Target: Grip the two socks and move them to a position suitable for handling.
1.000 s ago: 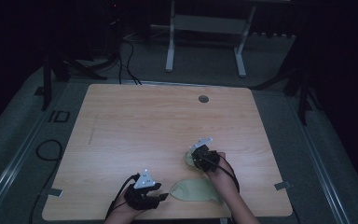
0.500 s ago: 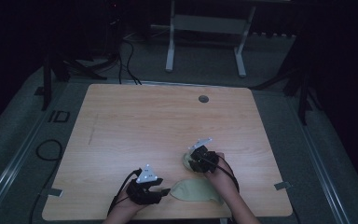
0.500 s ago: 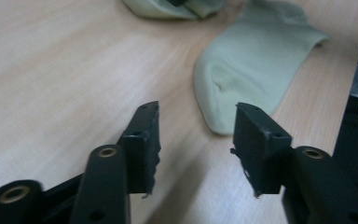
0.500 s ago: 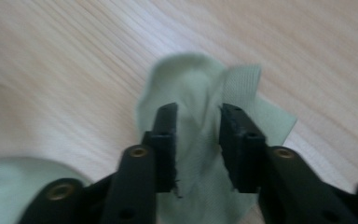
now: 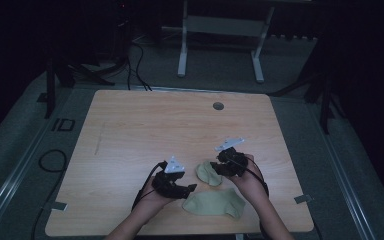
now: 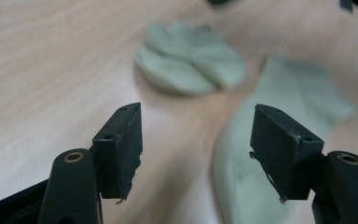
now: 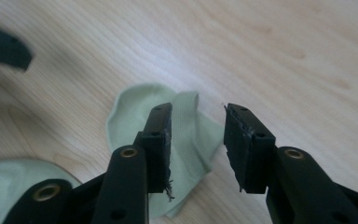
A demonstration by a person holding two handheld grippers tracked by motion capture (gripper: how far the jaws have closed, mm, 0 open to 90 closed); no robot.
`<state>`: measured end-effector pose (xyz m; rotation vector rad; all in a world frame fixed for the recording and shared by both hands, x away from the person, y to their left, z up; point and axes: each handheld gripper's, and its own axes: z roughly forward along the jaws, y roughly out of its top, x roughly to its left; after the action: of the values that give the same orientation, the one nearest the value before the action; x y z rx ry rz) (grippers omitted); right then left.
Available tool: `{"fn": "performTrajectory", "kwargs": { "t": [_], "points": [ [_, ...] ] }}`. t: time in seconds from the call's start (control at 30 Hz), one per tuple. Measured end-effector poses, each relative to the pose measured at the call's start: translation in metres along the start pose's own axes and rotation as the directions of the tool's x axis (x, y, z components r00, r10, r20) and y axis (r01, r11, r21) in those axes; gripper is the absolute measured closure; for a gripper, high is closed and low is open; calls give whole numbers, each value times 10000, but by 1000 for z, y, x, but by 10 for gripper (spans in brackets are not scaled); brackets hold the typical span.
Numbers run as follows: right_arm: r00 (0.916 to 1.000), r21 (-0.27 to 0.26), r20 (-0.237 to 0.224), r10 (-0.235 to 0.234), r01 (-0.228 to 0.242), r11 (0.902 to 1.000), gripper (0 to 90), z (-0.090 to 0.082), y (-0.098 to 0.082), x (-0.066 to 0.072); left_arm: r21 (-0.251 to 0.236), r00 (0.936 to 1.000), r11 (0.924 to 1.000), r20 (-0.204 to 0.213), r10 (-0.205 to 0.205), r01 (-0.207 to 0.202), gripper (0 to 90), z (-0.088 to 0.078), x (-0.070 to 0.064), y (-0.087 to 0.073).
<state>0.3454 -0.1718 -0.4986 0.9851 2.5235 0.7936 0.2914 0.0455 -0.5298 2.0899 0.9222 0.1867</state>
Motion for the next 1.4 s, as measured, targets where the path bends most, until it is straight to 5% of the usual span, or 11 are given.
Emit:
{"fn": "performTrajectory", "kwargs": {
  "t": [0.23, 0.4, 0.6, 0.77, 0.87, 1.1, 1.4],
  "points": [
    [9995, 737, -213, -217, 233, 9970, 602, 26, -11, 3, 642, 9981, 9979, -611, -31, 70, 323, 37, 10, 22],
    [9990, 919, -370, -234, 267, 9954, 636, 33, -14, 2, 1070, 9981, 9940, -596, -165, 229, 358, 55, 19, 27],
    [9987, 1005, -442, -244, 287, 9945, 757, 37, -18, 2, 1299, 9959, 9913, -842, 330, -218, 586, 62, 23, 25],
    [9984, 859, -553, -128, 175, 9961, 821, 38, -21, 3, 1130, 9977, 9936, -665, 148, -72, 844, 65, 22, 23],
    [9987, 909, -497, -138, 183, 9957, 836, 37, -20, 3, 1170, 9965, 9930, -797, 254, -159, 883, 65, 18, 25],
    [9993, 399, -329, -186, 199, 9990, 841, 13, -15, 0, 1184, 9952, 9929, -946, 235, -122, 886, 58, 16, 24],
    [9986, -233, 327, 404, -397, 9989, 840, -21, -17, -28, 721, 9889, 9973, -1488, -46, 155, 885, 38, 16, 21]
  ]
}}
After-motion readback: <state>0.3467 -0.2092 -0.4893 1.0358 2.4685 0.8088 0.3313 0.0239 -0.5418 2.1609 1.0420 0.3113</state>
